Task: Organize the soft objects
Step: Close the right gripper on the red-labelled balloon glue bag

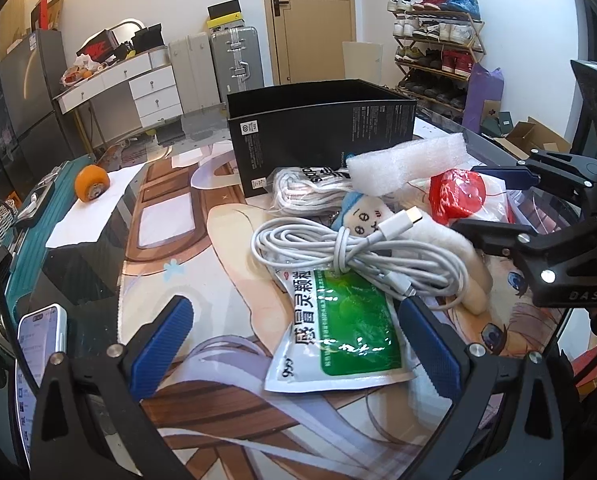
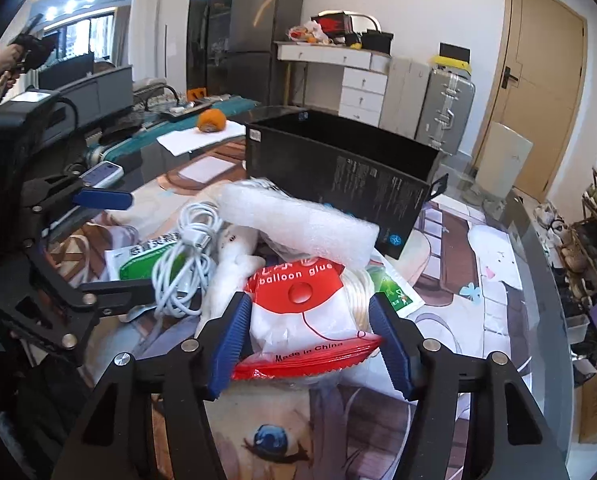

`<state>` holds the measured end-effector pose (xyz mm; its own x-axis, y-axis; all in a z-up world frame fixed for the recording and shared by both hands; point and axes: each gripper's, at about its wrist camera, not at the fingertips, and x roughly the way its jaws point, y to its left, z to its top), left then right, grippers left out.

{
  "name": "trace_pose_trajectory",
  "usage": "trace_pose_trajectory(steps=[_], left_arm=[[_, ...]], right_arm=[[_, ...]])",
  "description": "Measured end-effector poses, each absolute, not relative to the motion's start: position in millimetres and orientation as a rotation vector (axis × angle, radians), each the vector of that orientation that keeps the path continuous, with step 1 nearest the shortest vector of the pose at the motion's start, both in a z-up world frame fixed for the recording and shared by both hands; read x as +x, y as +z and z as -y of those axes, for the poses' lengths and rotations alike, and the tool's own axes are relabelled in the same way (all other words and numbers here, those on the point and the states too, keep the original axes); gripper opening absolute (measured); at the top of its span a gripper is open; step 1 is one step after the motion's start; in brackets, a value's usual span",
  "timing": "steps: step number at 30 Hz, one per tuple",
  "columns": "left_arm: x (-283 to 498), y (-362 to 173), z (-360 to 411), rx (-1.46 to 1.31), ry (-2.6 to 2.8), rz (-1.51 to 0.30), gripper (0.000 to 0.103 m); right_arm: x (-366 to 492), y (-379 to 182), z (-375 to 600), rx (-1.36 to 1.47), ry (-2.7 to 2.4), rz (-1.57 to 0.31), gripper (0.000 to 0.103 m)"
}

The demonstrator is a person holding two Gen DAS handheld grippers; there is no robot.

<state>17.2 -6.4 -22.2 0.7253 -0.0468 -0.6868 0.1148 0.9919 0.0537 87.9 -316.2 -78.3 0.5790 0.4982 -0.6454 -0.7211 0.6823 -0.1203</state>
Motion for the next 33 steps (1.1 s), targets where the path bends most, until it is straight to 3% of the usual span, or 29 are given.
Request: trace_pose_trajectory(steps=[17,19,20,21,27,31,33], left_arm=[[20,-28,10,0.115,-0.091,-0.787,0.103],[21,-28,10,0.115,-0.091,-0.788,0.103],[21,-28,10,0.115,-0.091,-0.788,0.103],[21,-29,10,0.113,-0.091,-0.789,0.103],[21,-30,9,0.111,-0.094,-0.795,0.102],[21,-32,7,0.086,-0.121,-0.801,0.088],[21,-31,5,0.058,-0.145,-0.808,0.075]], right_arm=[[86,-79,322,-0.429,0.726,-0.625,0.065],[84,-81,319,-0.451,0.725,-0.615,0.059],[83,-81,317,-0.458,0.732,-0.614,0.048],[82,-82,316,-0.464,0.735,-0.616,0.045],[83,-77,324,-0.438,0.740,-0.610,0.043],[84,-73,326,-0.426,0.737,-0.601,0.043],[84,-72,326,-0.422,0.738,-0.599,0.043]])
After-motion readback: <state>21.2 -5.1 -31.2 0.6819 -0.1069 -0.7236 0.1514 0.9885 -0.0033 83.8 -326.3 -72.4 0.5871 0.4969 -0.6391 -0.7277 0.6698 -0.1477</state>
